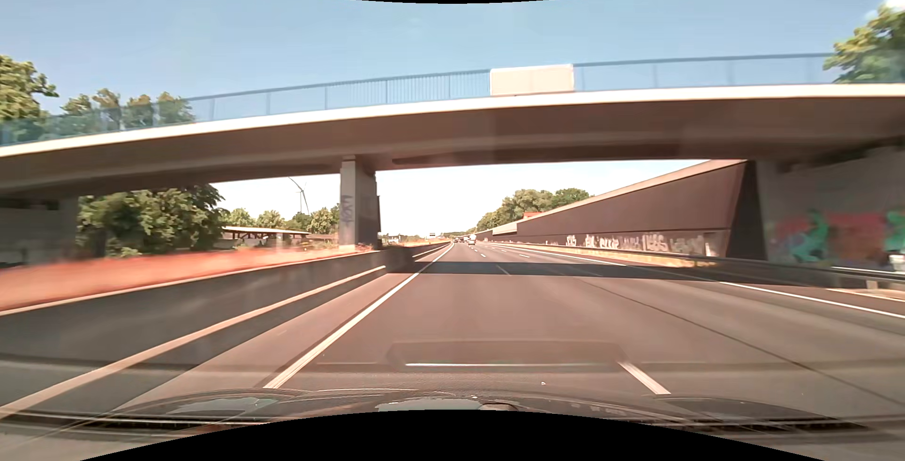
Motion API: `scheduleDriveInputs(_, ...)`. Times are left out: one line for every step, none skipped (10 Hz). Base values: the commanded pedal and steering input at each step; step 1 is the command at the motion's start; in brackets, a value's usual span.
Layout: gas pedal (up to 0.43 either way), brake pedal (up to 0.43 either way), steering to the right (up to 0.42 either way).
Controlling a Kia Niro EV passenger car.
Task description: Follow the waypoints while adhering to traffic rules and regulations
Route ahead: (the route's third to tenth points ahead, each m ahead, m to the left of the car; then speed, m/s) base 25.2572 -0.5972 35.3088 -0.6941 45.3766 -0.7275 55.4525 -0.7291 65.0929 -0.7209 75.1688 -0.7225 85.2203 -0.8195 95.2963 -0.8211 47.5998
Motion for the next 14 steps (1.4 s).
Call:
scheduleDriveInputs(0.732,0.000,-0.006)
scheduleDriveInputs(0.732,0.000,-0.005)
scheduleDriveInputs(0.732,0.000,-0.005)
scheduleDriveInputs(0.732,0.000,-0.005)
scheduleDriveInputs(0.732,0.000,-0.005)
scheduleDriveInputs(0.732,0.000,-0.004)
scheduleDriveInputs(0.732,0.000,-0.003)
scheduleDriveInputs(0.732,0.000,-0.003)
scheduleDriveInputs(0.732,0.000,-0.003)
scheduleDriveInputs(0.732,0.000,-0.003)
scheduleDriveInputs(0.732,0.000,-0.003)
scheduleDriveInputs(0.732,0.000,-0.003)
scheduleDriveInputs(0.732,0.000,-0.004)
scheduleDriveInputs(0.732,0.000,-0.003)
